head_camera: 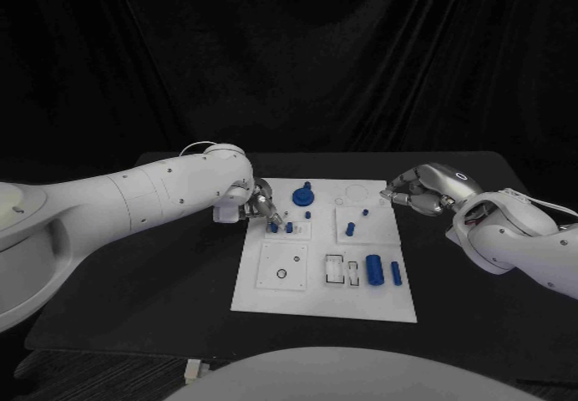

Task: Assemble the parts on the task board

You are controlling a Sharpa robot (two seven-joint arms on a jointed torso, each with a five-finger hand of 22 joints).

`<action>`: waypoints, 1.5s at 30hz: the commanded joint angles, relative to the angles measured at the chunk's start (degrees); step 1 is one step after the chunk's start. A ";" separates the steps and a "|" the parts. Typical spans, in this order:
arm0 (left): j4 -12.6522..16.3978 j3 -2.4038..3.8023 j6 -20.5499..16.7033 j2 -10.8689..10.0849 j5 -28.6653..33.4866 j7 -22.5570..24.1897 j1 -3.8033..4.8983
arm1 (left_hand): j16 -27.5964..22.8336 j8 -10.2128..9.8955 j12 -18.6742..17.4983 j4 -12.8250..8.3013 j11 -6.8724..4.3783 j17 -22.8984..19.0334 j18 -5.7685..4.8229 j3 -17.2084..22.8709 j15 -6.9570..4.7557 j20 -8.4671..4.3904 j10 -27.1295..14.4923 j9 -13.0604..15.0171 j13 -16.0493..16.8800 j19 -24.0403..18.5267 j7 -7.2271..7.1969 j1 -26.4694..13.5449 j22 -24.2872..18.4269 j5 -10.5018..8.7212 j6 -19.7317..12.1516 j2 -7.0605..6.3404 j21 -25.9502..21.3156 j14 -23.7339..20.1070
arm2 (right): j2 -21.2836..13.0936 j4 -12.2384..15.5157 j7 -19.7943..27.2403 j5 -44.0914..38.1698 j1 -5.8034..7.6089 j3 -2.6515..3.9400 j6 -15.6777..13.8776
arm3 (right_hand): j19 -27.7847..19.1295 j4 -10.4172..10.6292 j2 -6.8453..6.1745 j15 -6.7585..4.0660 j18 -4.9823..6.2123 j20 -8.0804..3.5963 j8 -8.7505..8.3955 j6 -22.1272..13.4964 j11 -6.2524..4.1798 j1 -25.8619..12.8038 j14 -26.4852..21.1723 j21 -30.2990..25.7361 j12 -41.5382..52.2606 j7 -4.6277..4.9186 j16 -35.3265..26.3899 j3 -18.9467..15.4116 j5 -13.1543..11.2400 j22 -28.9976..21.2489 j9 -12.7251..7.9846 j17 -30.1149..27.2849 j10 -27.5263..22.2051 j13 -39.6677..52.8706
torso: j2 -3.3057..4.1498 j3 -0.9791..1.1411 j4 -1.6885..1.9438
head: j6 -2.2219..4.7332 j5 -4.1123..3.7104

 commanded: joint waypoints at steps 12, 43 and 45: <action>0.27 -0.10 0.27 -0.06 0.38 -0.97 -0.41 | 0.15 -0.16 0.21 3.26 0.49 15.09 1.11 -4.72 0.54 0.65 5.88 -0.01 15.10 2.01 0.34 -3.00 13.16 -2.10 0.21 0.76 -0.33 5.85 | 0.11 -0.11 -0.52 -0.14 -0.26 0.04 0.42 | 2.23 0.03 -0.04 0.15 1.01 0.32 -0.38 0.41 0.36 0.78 3.19 -0.18 -0.24 0.02 -0.31 -0.38 0.31 11.32 -0.10 -0.01 6.22 14.90 | 0.00 -0.01 -0.01 | 0.01 0.08; 1.37 -0.10 -1.64 -1.11 0.38 0.39 -0.42 | 0.15 4.55 0.21 4.86 -0.03 15.09 1.09 -7.90 0.13 0.31 5.88 5.19 15.10 2.07 -0.29 -1.65 13.19 0.14 -0.63 2.42 -0.23 5.85 | 0.21 -0.41 -0.58 -0.14 -0.37 0.04 0.61 | 2.23 0.00 -0.02 0.15 1.01 0.33 -0.44 0.36 0.35 0.92 3.19 -0.18 -0.24 0.04 -0.35 -0.39 0.41 11.33 -0.13 -0.08 6.22 14.90 | -0.05 -0.01 -0.01 | 0.01 0.15; 2.06 -0.10 -3.25 -1.69 0.38 1.40 -0.41 | 0.15 5.07 0.21 5.72 -0.06 15.09 1.00 -8.98 0.07 0.28 5.88 5.77 15.10 2.32 -0.30 -2.10 13.30 0.21 -0.94 2.18 0.10 5.85 | 0.11 -0.36 -0.56 -0.14 -0.37 0.04 0.57 | 2.23 0.00 -0.02 0.15 1.01 0.33 -0.44 0.36 0.35 0.92 3.19 -0.18 -0.24 0.04 -0.35 -0.39 0.41 11.33 -0.13 -0.08 6.22 14.90 | -0.03 -0.02 -0.02 | 0.01 0.09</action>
